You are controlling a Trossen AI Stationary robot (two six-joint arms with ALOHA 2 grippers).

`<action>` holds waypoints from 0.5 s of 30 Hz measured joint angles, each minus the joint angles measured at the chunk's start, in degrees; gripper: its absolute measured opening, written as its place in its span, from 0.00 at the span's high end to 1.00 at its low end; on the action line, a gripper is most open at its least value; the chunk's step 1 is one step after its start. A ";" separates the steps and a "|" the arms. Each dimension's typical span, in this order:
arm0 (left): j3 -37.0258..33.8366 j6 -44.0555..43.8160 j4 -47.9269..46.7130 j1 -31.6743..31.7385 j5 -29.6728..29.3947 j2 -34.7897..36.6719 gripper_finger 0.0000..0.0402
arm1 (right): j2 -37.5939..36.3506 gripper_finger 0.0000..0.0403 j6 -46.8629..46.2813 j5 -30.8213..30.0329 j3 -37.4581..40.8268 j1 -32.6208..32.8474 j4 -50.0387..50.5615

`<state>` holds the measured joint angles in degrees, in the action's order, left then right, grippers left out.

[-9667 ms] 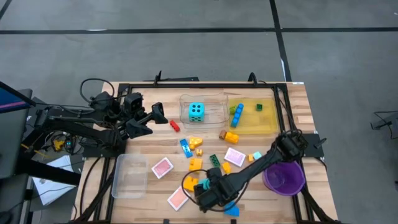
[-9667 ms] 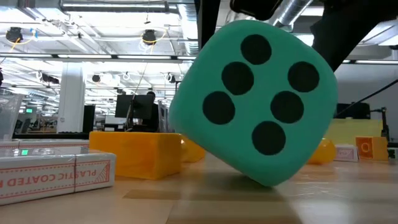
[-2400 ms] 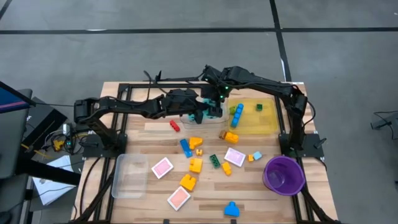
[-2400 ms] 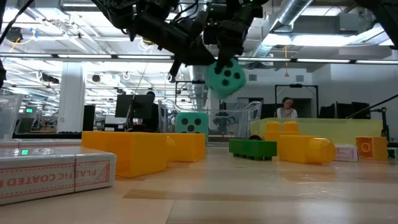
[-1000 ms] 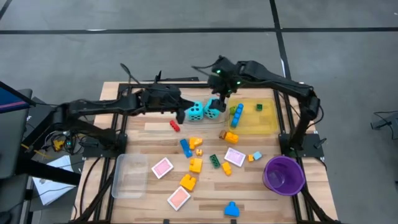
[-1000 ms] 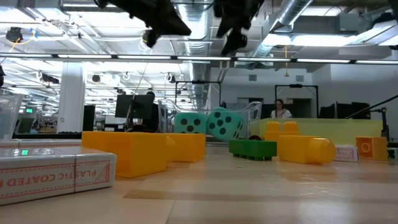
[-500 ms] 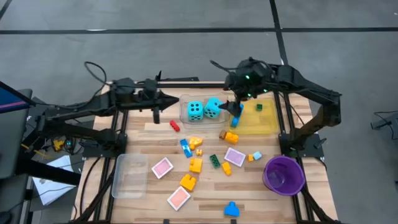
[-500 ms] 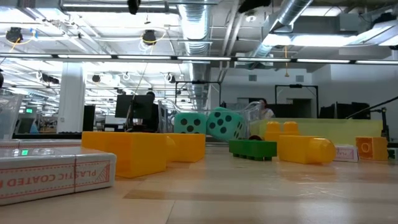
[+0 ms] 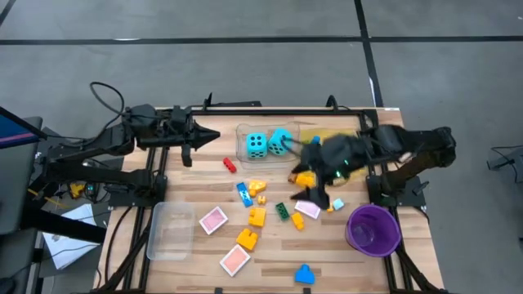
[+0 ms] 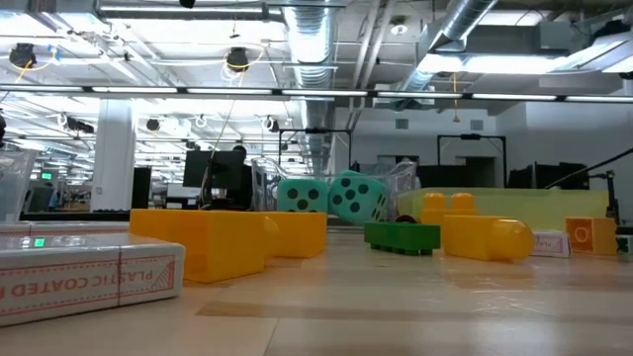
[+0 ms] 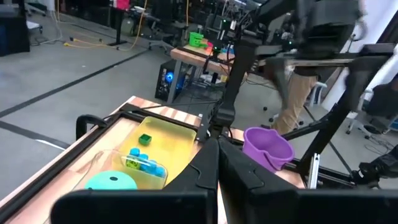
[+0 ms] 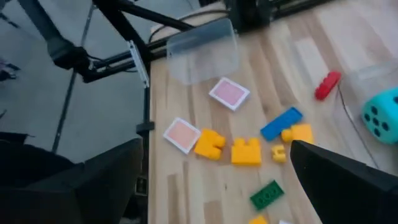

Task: Pick & Place Toys
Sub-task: Put the yellow game piece into the yellow bin

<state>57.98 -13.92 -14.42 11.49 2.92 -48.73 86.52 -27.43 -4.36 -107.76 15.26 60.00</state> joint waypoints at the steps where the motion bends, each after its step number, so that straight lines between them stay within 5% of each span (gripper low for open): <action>1: 0.00 -0.01 -0.09 0.00 -0.01 -0.02 1.00 | 0.44 0.01 -0.38 -1.80 -0.04 1.60 -0.33; 5: 0.04 -0.02 0.83 0.00 -0.05 -0.73 1.00 | 0.88 0.01 -8.49 -6.98 0.15 4.62 5.74; 15: 0.00 0.03 4.62 0.04 -3.84 -1.23 1.00 | -2.56 0.01 -11.66 -3.61 0.13 4.90 12.73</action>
<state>57.98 -13.89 -9.80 11.53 -0.92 -49.96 83.96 -39.08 -7.96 -107.63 20.16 72.73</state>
